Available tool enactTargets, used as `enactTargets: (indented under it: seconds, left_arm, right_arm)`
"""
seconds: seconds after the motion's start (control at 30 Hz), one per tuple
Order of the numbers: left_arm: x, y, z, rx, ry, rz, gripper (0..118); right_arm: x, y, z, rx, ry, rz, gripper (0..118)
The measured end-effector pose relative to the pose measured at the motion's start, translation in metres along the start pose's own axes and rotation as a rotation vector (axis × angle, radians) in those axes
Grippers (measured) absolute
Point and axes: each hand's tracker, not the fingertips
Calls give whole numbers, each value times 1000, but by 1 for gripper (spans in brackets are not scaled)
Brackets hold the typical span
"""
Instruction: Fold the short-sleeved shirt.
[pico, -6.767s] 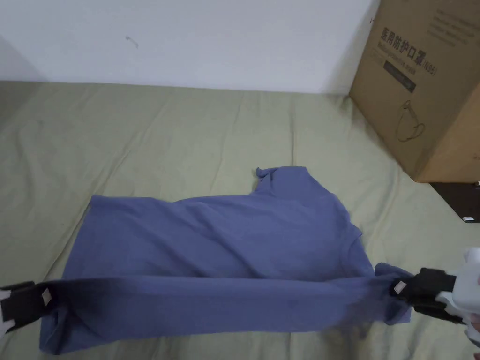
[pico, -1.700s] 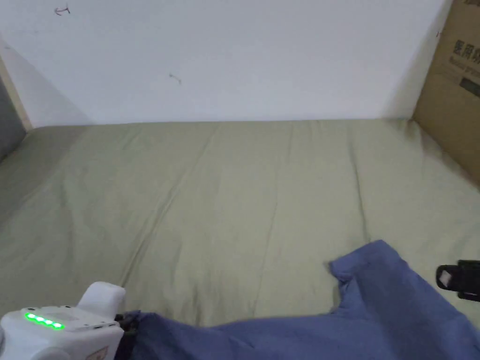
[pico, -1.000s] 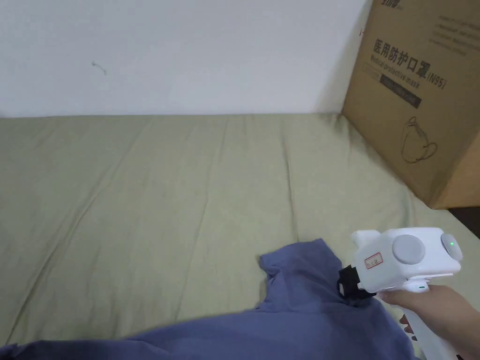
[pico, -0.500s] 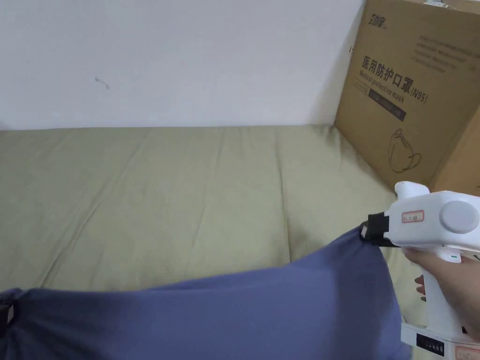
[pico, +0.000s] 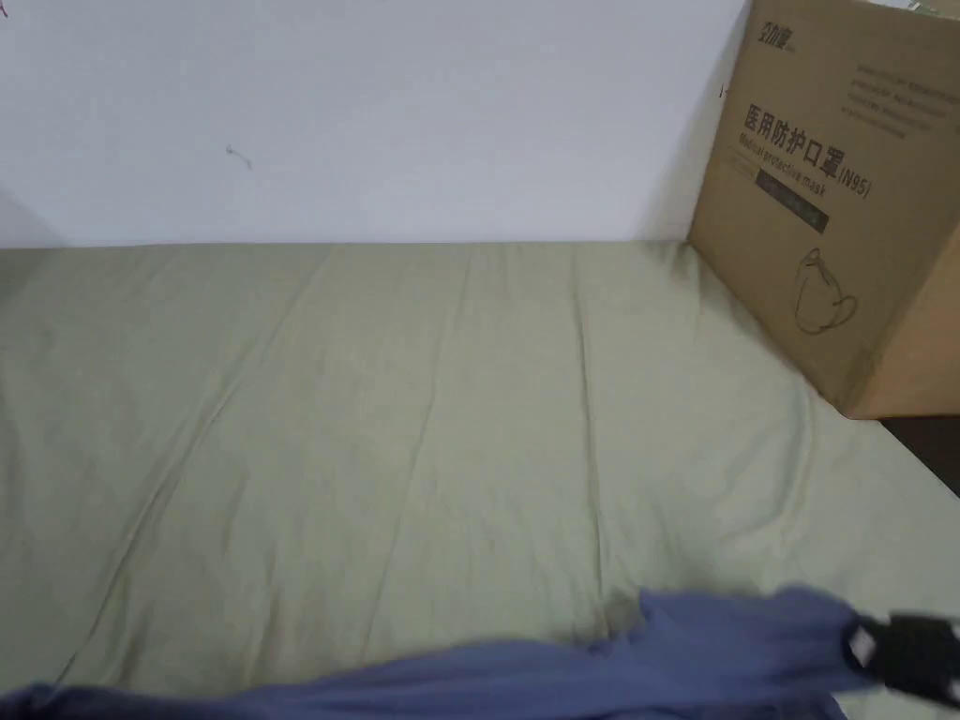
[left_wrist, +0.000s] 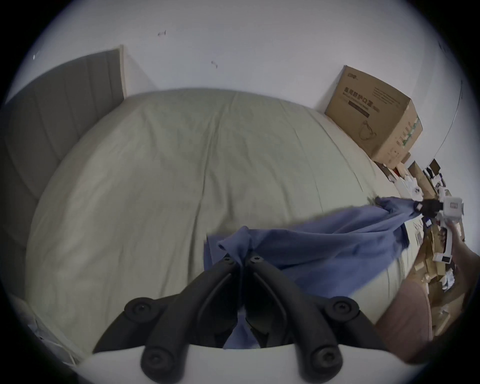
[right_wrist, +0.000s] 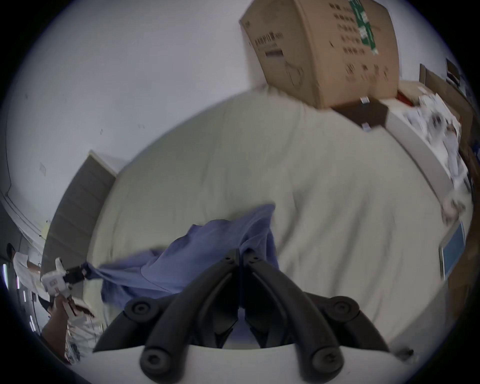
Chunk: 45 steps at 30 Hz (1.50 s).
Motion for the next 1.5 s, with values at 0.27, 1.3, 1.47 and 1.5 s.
enactTargets:
  seconds: [0.27,1.3,1.47,1.5]
  left_arm:
    - [-5,-59,-7,-72,-7,12,67]
    - [115,-24,183,808,-6,-14,0]
    - [-14,13,134,314,-329,391,1]
    - [-39,10,116,234,-378,483,1]
  right_arm:
    - [34,-77,-9,-20,-38,-140,56]
    - [-210,-99,138,833,10,427,0]
    - [-191,-96,137,724,-10,424,0]
    - [-190,-96,134,688,-12,413,0]
